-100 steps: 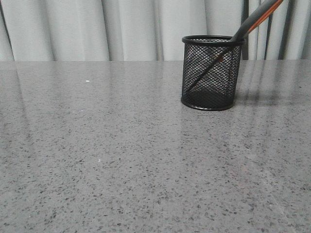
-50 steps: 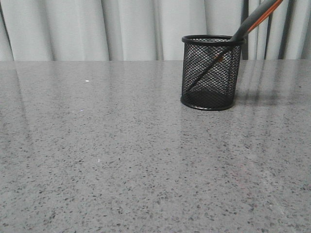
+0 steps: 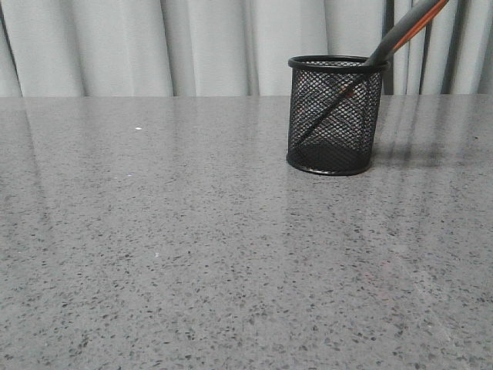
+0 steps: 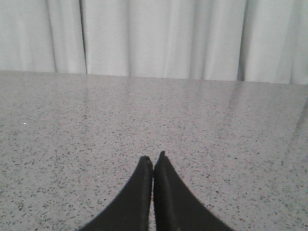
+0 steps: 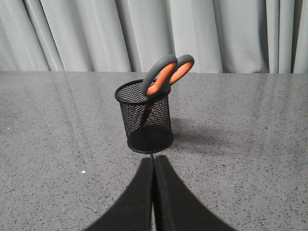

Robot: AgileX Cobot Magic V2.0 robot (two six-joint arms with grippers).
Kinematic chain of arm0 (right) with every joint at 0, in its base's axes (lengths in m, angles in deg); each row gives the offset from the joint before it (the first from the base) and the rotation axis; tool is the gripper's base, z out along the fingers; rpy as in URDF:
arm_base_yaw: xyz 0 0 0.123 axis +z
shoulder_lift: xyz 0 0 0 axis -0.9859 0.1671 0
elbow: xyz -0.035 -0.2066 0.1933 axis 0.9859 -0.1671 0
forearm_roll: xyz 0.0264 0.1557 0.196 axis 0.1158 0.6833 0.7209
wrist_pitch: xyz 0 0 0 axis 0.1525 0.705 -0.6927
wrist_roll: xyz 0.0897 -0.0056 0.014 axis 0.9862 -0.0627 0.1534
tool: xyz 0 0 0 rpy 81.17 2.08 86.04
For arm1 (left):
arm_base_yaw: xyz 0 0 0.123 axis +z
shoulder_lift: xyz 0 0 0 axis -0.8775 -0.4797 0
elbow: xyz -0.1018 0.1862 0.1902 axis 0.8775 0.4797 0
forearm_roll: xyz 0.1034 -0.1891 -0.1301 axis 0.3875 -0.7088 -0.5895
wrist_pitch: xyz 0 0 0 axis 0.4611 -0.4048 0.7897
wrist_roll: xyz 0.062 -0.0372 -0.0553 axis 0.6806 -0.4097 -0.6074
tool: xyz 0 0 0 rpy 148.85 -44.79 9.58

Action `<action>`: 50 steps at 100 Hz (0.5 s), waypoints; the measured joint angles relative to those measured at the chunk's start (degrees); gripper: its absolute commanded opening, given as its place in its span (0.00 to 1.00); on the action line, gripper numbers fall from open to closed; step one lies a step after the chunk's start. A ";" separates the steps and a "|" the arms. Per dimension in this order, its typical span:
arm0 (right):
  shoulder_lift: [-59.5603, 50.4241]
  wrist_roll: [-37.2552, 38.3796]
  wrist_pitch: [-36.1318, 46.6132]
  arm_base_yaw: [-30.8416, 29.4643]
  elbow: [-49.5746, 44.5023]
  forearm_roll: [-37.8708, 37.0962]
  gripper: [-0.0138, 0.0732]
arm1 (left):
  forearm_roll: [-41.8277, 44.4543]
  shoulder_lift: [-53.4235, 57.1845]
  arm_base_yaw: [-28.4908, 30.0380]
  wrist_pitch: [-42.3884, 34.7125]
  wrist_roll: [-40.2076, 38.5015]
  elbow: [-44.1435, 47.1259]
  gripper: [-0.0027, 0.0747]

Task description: Put scissors into bucket

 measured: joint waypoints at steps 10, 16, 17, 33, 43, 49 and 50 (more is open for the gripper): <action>0.00 0.00 1.16 0.00 -0.61 -0.71 0.08 | 0.00 0.00 0.00 0.00 0.00 0.00 0.01; 0.00 0.00 4.58 0.00 -1.86 -2.13 0.08 | 0.00 0.00 0.00 0.00 0.00 0.00 0.01; 0.00 0.00 5.13 0.00 -2.33 -2.31 0.08 | 0.00 0.00 0.00 0.00 0.00 0.00 0.01; 0.00 0.00 19.21 -1.84 -10.67 -6.00 0.08 | 0.00 0.00 0.00 0.00 0.00 0.00 0.01; 0.00 0.17 23.42 -4.25 -16.55 -7.22 0.08 | 0.00 0.00 0.00 0.00 0.00 0.00 0.01; 0.00 0.32 24.86 -5.78 -19.09 -7.75 0.08 | 0.00 0.00 0.00 0.00 0.00 0.00 0.01; 0.00 0.45 25.05 -5.94 -19.66 -7.90 0.08 | 0.00 0.00 0.00 0.00 0.00 0.00 0.01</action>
